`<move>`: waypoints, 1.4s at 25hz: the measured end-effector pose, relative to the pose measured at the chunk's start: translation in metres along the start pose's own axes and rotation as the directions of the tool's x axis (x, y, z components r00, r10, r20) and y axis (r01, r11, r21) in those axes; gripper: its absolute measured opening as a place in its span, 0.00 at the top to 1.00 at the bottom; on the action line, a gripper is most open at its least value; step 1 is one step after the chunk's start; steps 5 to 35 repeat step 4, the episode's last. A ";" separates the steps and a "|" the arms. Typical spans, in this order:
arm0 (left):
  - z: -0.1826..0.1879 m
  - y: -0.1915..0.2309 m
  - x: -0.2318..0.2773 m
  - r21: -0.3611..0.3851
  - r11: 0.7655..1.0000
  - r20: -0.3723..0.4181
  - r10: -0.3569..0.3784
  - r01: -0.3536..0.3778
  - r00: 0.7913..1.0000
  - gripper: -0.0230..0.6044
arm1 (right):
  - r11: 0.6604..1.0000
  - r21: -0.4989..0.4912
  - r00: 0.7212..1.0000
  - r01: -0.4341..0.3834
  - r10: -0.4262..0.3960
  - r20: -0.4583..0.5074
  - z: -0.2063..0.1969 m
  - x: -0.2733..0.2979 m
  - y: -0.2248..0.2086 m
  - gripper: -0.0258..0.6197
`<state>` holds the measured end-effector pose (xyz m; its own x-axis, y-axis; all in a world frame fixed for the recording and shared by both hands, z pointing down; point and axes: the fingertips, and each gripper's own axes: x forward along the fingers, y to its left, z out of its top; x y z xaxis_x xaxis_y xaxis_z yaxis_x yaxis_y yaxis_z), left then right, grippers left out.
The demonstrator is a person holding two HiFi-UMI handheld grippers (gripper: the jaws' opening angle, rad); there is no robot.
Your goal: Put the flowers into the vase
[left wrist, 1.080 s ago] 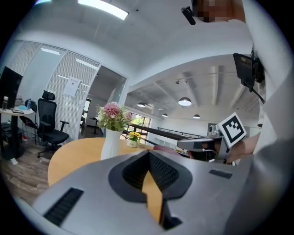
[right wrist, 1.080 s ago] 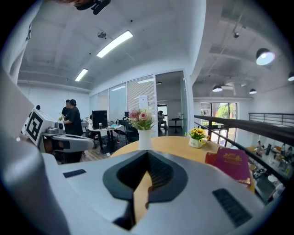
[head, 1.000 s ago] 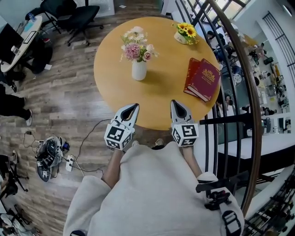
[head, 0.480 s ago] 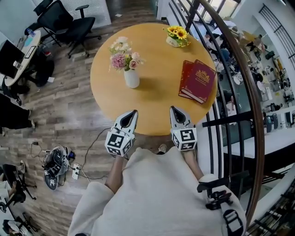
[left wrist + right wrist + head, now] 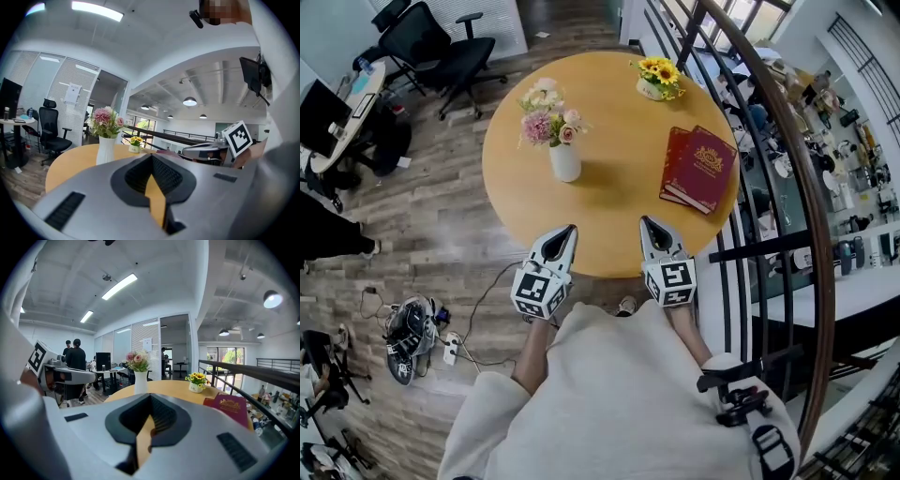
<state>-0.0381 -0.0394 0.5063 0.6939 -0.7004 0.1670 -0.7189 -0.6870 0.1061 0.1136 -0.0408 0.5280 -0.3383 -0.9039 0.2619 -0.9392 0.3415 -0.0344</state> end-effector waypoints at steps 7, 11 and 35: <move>-0.001 -0.004 0.002 0.001 1.000 -0.005 -0.003 0.003 1.000 0.95 | 1.000 0.003 1.000 0.005 -0.005 0.004 0.001 -0.003 -0.006 0.95; -0.001 -0.004 0.002 0.001 1.000 -0.005 -0.003 0.003 1.000 0.95 | 1.000 0.003 1.000 0.005 -0.005 0.004 0.001 -0.003 -0.006 0.95; -0.001 -0.004 0.002 0.001 1.000 -0.005 -0.003 0.003 1.000 0.95 | 1.000 0.003 1.000 0.005 -0.005 0.004 0.001 -0.003 -0.006 0.95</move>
